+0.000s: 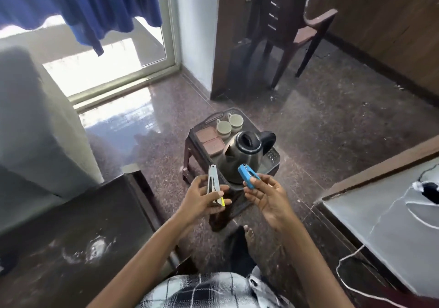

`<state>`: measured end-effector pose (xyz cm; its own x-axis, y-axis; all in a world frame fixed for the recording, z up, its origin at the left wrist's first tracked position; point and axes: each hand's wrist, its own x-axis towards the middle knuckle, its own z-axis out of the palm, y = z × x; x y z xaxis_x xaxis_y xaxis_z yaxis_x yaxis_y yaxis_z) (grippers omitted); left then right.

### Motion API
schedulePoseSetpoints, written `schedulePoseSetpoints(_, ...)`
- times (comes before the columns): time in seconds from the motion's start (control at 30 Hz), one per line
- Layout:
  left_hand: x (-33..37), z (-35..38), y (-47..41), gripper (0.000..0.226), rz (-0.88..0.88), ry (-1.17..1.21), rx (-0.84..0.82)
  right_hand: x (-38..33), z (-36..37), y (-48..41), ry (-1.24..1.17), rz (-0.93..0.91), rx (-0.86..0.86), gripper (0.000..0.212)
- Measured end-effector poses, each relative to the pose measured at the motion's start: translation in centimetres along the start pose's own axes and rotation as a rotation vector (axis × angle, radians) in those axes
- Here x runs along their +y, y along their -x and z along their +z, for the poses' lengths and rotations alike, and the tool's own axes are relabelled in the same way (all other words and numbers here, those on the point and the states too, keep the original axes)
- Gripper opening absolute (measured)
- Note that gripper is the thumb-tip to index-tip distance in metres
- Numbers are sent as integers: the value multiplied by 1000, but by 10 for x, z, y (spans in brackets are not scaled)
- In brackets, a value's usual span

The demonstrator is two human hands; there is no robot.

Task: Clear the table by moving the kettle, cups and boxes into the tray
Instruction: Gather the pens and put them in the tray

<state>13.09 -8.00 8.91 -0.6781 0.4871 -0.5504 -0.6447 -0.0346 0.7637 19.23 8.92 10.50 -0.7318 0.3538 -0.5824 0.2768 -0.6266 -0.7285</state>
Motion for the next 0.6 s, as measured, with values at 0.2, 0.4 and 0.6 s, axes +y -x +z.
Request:
schedulePoseSetpoints(0.2, 37, 59, -66, 41, 10, 33, 159, -72, -20, -69, 57, 48, -125, 16)
schedulePoseSetpoints(0.4, 59, 73, -97, 34, 45, 46, 300, -113, -23, -124, -3, 92, -190, 18)
schedulePoseSetpoints(0.6, 69, 58, -121, 26, 95, 13, 428, -137, -13, -169, 7, 106, -159, 26)
